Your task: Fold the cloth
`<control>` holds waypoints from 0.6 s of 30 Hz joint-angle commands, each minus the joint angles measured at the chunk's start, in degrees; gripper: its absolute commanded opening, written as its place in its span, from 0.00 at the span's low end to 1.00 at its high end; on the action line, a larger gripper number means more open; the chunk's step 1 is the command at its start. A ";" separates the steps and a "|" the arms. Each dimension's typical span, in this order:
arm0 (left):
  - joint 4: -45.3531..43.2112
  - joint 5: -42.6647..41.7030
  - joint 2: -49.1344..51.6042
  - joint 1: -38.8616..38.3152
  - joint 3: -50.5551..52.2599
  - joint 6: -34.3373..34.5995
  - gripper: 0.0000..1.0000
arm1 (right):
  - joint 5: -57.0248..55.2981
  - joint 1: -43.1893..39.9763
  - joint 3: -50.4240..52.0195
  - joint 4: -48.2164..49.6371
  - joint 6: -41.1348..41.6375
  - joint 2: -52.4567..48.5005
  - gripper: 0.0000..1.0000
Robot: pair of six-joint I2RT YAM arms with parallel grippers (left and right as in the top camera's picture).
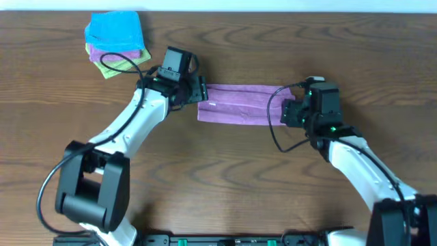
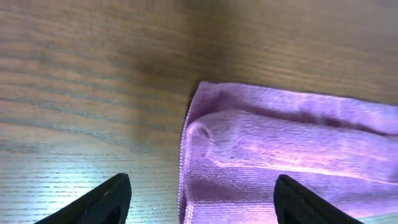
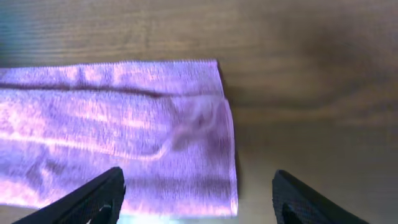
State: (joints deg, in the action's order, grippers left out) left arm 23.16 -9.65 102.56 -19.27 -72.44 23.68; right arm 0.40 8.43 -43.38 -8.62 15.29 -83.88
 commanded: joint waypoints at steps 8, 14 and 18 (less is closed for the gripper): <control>-4.70 -4.85 -0.50 -0.31 -0.02 0.20 0.14 | 8.11 0.11 -0.04 -3.91 21.55 4.09 0.81; -9.79 -5.22 3.26 -1.01 -0.02 4.28 0.06 | 9.07 0.11 0.04 -6.25 30.08 4.04 0.85; -10.67 -5.53 6.62 -1.66 -0.02 4.85 0.06 | 9.01 0.04 1.57 -6.47 32.94 4.04 0.85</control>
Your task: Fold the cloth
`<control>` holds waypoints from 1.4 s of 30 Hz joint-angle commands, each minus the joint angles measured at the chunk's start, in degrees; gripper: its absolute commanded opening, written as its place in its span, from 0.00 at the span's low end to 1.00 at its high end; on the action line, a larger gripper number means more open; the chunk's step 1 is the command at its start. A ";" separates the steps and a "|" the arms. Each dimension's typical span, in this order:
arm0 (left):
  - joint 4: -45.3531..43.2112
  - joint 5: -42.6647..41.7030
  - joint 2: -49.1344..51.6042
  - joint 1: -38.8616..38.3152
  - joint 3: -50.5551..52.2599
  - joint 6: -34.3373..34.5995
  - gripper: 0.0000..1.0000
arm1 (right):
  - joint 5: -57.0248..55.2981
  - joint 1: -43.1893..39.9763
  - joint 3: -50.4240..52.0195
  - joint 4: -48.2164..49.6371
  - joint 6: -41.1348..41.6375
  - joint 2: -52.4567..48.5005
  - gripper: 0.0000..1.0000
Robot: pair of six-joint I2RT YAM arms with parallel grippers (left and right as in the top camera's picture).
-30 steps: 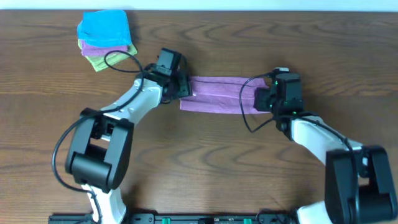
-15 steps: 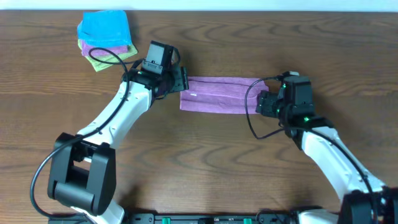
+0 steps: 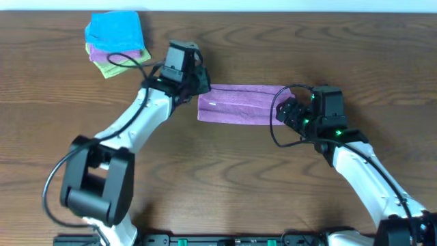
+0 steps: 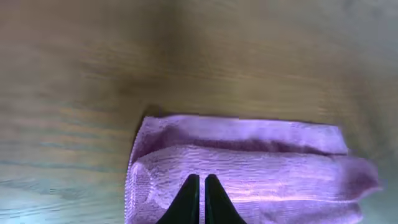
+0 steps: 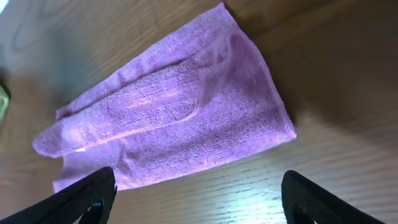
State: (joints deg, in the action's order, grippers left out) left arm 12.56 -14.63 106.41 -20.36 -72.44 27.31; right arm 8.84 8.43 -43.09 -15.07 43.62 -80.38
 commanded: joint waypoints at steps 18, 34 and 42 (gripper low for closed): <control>-1.03 -1.70 11.74 -1.86 -0.02 1.01 0.06 | 2.12 -1.66 13.25 12.17 9.11 0.52 0.85; -0.79 -2.21 13.33 -1.90 -0.02 1.05 0.06 | 1.92 -1.60 13.60 28.46 11.10 -13.64 0.81; -0.79 -2.38 13.33 -1.90 -0.02 1.05 0.06 | 1.95 -1.60 13.60 38.14 13.42 -21.73 0.77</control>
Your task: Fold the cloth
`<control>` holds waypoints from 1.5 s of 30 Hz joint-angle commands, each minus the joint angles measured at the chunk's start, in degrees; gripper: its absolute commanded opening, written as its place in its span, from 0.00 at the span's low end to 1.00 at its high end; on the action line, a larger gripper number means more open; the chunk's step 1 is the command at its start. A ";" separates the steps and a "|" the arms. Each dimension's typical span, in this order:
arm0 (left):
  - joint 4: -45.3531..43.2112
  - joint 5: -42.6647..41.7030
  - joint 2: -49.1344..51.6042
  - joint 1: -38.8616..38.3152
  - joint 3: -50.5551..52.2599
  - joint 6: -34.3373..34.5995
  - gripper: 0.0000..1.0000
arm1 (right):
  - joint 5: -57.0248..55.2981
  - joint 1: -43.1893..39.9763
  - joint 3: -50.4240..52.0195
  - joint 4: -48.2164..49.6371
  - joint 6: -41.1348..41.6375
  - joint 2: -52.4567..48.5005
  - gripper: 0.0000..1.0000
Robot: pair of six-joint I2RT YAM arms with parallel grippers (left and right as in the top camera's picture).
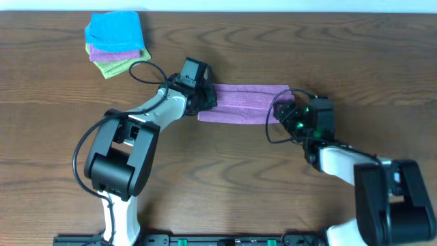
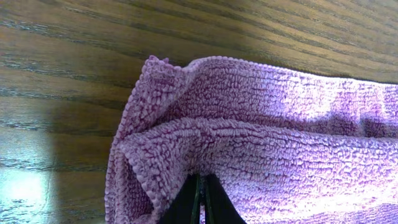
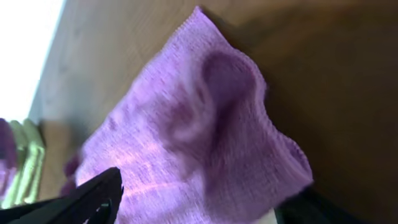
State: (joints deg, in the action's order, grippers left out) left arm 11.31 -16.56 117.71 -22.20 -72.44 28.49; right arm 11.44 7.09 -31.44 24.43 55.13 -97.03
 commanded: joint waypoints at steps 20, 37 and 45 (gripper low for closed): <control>1.95 -0.48 2.03 -0.07 -0.02 -0.15 0.06 | -7.80 0.85 1.88 10.32 -9.31 -14.23 0.33; 2.58 -0.55 2.01 0.07 -0.04 -0.11 0.06 | -4.33 1.68 -0.81 11.15 -27.50 -4.28 0.01; 2.58 -2.60 2.01 0.07 -0.04 0.28 0.06 | -4.35 7.04 -1.33 9.44 -28.89 2.10 0.01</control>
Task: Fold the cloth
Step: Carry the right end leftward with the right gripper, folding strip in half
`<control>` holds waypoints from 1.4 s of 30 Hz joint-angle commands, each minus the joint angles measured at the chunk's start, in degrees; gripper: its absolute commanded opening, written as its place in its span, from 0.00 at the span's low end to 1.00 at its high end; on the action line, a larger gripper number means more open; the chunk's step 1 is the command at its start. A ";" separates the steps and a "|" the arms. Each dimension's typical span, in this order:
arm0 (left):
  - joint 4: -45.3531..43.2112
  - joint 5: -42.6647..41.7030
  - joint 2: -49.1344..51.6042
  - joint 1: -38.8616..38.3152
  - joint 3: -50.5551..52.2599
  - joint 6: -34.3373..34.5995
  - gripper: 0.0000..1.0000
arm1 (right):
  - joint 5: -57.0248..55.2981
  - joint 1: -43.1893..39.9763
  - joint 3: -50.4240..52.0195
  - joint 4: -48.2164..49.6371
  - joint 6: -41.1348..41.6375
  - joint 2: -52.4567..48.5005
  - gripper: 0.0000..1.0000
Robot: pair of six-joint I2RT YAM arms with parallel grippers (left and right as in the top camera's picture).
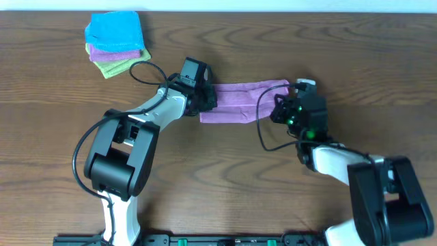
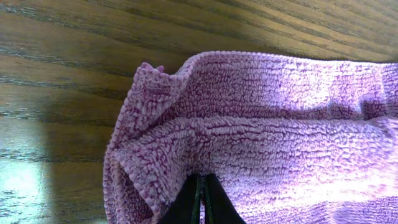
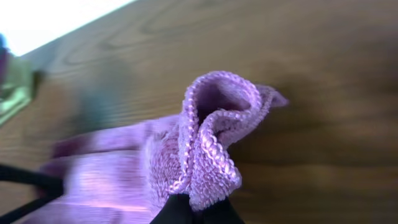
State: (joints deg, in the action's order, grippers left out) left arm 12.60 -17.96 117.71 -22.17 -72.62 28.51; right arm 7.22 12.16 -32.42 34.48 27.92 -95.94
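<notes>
The purple cloth point(image 1: 242, 101) lies folded into a long strip across the middle of the table. My left gripper point(image 1: 205, 100) is shut on its left end, where the terry pile point(image 2: 249, 143) bunches over the closed fingertips point(image 2: 200, 199). On the right end my right gripper point(image 1: 287, 102) is shut too; that end point(image 3: 214, 134) stands lifted and curled into a loop above the wood. The right fingertips point(image 3: 186, 211) barely show below the loop.
A stack of folded cloths, blue point(image 1: 115, 31) on top of purple and green, sits at the far left corner. The table's far edge point(image 1: 273, 9) runs close behind the strip. Both arms' cables loop over the wood near the cloth.
My right gripper, open around the cloth's right end before, is now shut on it, and that end is raised and curled. The left gripper stays shut on the left end.
Both grippers first hung open over the two ends of the folded strip. Then the left one was shut above the left end while the right stayed open. Later the left was clamped on the cloth and the right straddled its end; now both hold it.
</notes>
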 commanded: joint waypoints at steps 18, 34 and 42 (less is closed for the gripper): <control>1.31 -1.57 1.16 0.07 0.13 -0.31 0.06 | -1.07 11.30 -9.81 -8.02 -3.89 1.11 0.01; 7.52 5.07 -8.04 0.13 -0.20 -5.84 0.06 | -2.29 12.90 -11.91 -11.56 -4.63 1.11 0.01; 9.07 5.09 -9.88 2.58 -0.22 -5.86 0.06 | -2.32 14.64 -12.66 -11.61 -4.90 0.76 0.01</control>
State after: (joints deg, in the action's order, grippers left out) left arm 20.91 -14.13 109.49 -21.15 -72.62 23.73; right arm 5.32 26.06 -43.33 22.92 24.23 -95.29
